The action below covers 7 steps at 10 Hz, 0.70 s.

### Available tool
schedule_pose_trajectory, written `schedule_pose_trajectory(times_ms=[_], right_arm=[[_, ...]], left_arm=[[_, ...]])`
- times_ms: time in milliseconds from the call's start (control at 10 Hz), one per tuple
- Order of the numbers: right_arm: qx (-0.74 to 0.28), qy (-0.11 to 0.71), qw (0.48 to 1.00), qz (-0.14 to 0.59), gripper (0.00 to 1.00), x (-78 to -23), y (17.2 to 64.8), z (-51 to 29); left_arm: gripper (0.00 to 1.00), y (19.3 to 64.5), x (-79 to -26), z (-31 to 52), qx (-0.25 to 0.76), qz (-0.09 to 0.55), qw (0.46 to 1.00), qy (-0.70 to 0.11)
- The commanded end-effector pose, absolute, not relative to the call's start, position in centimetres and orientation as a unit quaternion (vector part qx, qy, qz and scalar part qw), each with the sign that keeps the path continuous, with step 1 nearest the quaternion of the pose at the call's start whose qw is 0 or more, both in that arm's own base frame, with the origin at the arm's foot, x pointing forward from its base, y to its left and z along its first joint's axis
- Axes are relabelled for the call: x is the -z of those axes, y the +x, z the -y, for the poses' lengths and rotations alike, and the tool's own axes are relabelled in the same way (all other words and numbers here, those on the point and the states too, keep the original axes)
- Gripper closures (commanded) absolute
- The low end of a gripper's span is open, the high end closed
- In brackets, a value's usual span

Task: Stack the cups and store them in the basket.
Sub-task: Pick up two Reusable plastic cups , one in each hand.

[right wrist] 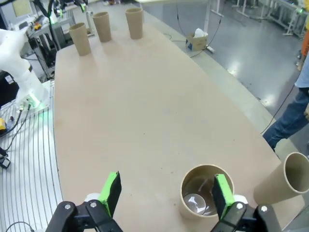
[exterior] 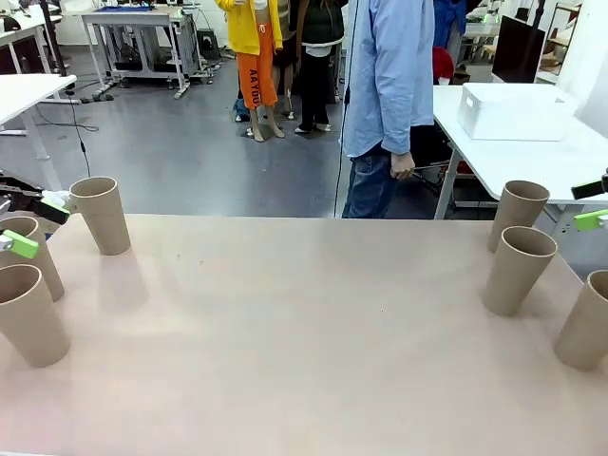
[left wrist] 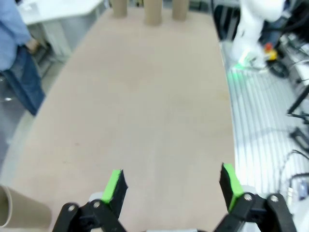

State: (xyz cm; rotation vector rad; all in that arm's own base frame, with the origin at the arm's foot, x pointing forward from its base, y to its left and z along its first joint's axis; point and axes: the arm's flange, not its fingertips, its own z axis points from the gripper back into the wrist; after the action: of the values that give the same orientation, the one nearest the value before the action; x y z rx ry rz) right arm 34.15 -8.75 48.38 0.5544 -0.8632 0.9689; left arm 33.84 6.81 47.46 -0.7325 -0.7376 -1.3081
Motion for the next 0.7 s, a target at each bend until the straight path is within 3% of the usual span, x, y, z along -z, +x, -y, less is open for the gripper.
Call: schedule_pose_trajectory(times_ms=[0,600], right_arm=[[-0.448,0.253,0.756,0.406,0.0,-46.73,32.3,7.44],[-0.438,0.255,0.757,0.412,0.0,-46.13,32.25,7.91]], left_arm=[[0.0,32.6,-46.96,-7.33,0.569,0.383,0.648,-0.332],[0.0,32.29,-46.64,-7.99,0.523,0.409,0.667,-0.338]])
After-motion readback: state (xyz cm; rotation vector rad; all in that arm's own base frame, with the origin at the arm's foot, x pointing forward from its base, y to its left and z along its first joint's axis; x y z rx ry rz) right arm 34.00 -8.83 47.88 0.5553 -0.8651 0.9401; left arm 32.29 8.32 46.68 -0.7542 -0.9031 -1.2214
